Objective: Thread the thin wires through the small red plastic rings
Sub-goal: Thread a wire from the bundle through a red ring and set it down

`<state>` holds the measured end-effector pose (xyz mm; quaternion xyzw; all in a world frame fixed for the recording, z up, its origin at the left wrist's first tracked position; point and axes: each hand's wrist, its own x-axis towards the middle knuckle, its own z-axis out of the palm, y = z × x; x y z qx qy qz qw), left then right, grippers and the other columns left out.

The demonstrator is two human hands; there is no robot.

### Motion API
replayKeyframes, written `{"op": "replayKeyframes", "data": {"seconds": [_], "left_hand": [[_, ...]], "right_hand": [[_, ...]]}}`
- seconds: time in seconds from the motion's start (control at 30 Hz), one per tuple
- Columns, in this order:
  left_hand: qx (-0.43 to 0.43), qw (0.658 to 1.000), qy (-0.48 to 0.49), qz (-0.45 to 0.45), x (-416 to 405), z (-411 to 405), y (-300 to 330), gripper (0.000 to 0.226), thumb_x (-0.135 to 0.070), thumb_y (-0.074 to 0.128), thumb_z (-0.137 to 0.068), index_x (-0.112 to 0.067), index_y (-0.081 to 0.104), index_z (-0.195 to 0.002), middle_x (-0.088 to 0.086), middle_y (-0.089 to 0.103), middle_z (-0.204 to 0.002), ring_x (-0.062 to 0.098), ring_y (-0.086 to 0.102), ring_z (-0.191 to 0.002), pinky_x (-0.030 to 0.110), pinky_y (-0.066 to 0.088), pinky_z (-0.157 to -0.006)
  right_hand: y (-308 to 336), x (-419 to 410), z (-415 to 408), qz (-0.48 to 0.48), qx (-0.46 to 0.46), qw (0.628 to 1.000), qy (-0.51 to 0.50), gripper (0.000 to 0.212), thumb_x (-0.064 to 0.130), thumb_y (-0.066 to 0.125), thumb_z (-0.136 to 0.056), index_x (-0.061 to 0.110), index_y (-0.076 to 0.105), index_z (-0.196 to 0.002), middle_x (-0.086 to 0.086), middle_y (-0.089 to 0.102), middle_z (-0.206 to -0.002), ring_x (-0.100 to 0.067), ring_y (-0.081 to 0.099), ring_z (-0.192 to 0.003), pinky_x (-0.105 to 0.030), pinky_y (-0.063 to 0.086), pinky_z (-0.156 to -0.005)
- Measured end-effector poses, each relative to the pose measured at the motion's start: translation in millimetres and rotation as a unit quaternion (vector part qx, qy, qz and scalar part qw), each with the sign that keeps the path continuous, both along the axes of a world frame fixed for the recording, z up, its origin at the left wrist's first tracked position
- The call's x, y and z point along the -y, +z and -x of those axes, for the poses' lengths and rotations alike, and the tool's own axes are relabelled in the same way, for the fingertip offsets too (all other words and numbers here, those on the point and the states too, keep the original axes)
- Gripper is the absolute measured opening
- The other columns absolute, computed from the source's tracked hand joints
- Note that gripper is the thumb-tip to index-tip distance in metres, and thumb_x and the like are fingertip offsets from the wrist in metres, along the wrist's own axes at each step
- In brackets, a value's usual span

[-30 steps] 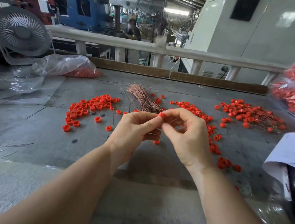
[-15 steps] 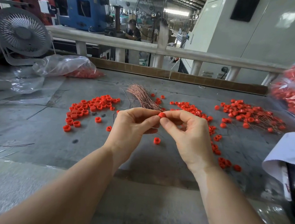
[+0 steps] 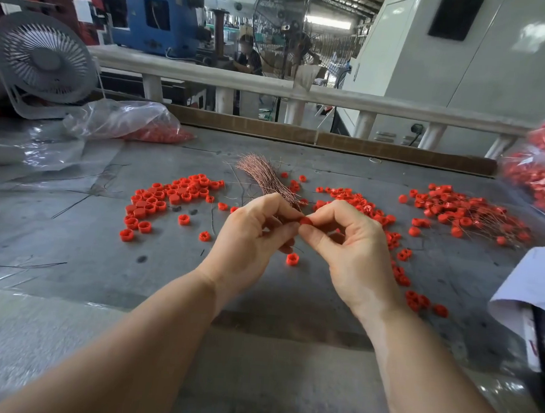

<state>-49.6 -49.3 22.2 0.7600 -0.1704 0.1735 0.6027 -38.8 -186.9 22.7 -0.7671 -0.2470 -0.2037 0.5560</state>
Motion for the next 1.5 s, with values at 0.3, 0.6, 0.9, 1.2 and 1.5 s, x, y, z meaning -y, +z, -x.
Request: {"op": "replayKeyframes", "data": {"seconds": [0.3, 0.6, 0.9, 1.2, 1.5], "left_hand": [[0.008, 1.000, 0.001, -0.002, -1.7, -0.2, -0.9, 0.029, 0.009, 0.060, -0.082, -0.019, 0.061, -0.078, -0.001, 0.060, -0.069, 0.001, 0.059, -0.057, 0.012, 0.048, -0.059], [-0.103, 0.977, -0.070, 0.173, 0.6, -2.2, -1.5, 0.025, 0.009, 0.053, -0.086, -0.011, 0.068, -0.088, 0.001, 0.071, -0.074, 0.012, 0.066, -0.070, 0.020, 0.052, -0.062], [-0.130, 0.970, -0.071, 0.194, 1.8, -3.2, -2.4, 0.011, 0.001, 0.064, -0.079, -0.009, 0.067, -0.083, 0.003, 0.071, -0.073, 0.011, 0.066, -0.067, 0.020, 0.053, -0.057], [-0.196, 0.935, -0.111, 0.273, -3.0, -4.8, -0.8, 0.024, 0.006, 0.054, -0.083, -0.015, 0.066, -0.086, -0.003, 0.069, -0.071, 0.006, 0.064, -0.063, 0.018, 0.053, -0.057], [-0.226, 0.913, -0.146, 0.305, -4.3, -3.4, 0.7, 0.027, 0.005, 0.053, -0.082, -0.018, 0.068, -0.085, -0.004, 0.071, -0.072, 0.004, 0.064, -0.061, 0.018, 0.052, -0.058]], "right_hand": [[-5.1, -3.0, 0.6, 0.016, 0.045, 0.998, -0.032, 0.012, 0.008, 0.071, -0.076, 0.015, 0.062, -0.072, 0.004, 0.058, -0.068, -0.006, 0.051, -0.063, -0.019, 0.043, -0.061], [-1.6, -1.4, 0.7, -0.007, 0.042, 0.997, -0.069, 0.018, 0.006, 0.076, -0.073, 0.021, 0.066, -0.076, 0.008, 0.066, -0.074, -0.002, 0.059, -0.070, -0.009, 0.041, -0.064], [-3.1, -2.3, 1.8, 0.057, 0.057, 0.992, -0.101, 0.018, 0.000, 0.075, -0.070, 0.014, 0.066, -0.077, 0.005, 0.064, -0.073, -0.005, 0.057, -0.070, -0.015, 0.045, -0.063], [-3.1, -1.4, 1.6, 0.054, 0.071, 0.988, -0.125, 0.018, -0.001, 0.072, -0.074, 0.015, 0.065, -0.081, 0.003, 0.065, -0.076, -0.005, 0.057, -0.072, -0.005, 0.038, -0.066], [-3.7, -2.5, 2.2, 0.058, 0.081, 0.988, -0.120, 0.013, 0.002, 0.071, -0.075, 0.013, 0.066, -0.079, 0.005, 0.064, -0.073, 0.000, 0.054, -0.070, -0.004, 0.036, -0.065]]}}
